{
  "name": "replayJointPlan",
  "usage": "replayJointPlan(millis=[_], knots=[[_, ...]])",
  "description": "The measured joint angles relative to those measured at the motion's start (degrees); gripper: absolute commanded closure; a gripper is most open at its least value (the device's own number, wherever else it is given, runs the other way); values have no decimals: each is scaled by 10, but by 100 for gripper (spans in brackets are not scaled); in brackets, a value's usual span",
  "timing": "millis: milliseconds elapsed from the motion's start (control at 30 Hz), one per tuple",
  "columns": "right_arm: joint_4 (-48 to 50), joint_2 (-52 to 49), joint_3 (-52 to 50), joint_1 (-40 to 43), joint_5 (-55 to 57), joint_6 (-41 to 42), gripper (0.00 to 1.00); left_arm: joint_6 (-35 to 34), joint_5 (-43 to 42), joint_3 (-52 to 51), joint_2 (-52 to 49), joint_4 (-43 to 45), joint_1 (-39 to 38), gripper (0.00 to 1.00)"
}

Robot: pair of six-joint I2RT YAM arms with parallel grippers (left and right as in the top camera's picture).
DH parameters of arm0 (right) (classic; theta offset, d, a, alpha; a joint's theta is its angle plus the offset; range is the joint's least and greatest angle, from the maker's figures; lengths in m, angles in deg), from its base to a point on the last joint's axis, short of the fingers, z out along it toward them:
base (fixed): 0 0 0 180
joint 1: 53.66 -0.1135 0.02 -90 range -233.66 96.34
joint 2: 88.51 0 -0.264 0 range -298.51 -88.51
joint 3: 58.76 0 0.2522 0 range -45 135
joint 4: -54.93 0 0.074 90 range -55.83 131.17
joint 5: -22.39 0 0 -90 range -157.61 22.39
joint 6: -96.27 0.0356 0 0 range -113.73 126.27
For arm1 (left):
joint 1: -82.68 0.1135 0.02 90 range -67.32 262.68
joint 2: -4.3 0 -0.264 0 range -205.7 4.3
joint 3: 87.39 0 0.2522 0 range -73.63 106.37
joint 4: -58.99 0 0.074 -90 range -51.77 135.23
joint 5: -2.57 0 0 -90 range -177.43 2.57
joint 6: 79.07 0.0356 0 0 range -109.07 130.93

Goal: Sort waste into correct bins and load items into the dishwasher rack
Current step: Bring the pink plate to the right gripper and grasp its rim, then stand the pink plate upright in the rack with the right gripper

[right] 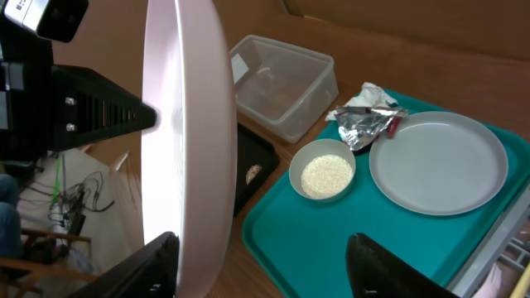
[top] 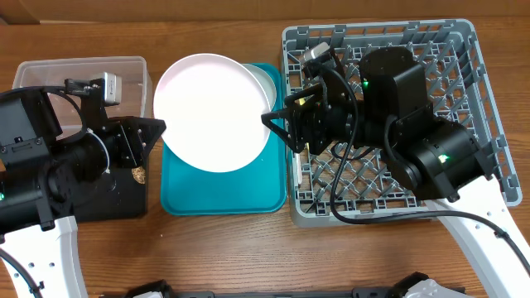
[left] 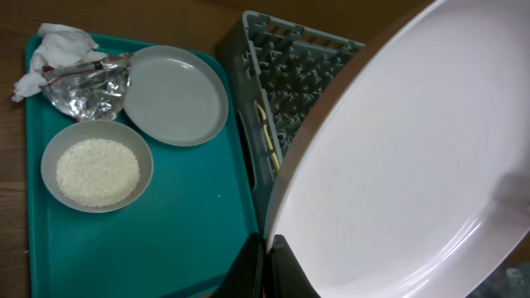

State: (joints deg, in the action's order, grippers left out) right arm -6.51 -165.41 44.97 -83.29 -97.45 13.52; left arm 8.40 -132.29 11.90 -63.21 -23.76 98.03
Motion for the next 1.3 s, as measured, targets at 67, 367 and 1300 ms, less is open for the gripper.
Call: replayJointPlan(millis=[67,367,1300], knots=[[2,0,0,0,-4,-7,49,0,-12,0,0,0,0,96],[17,-2,0,0,-29,-8,88,0,-14,0,0,3,-38,96],[-136,22,0,68,464,92,96,10,18,119,-1,-31,-40,0]])
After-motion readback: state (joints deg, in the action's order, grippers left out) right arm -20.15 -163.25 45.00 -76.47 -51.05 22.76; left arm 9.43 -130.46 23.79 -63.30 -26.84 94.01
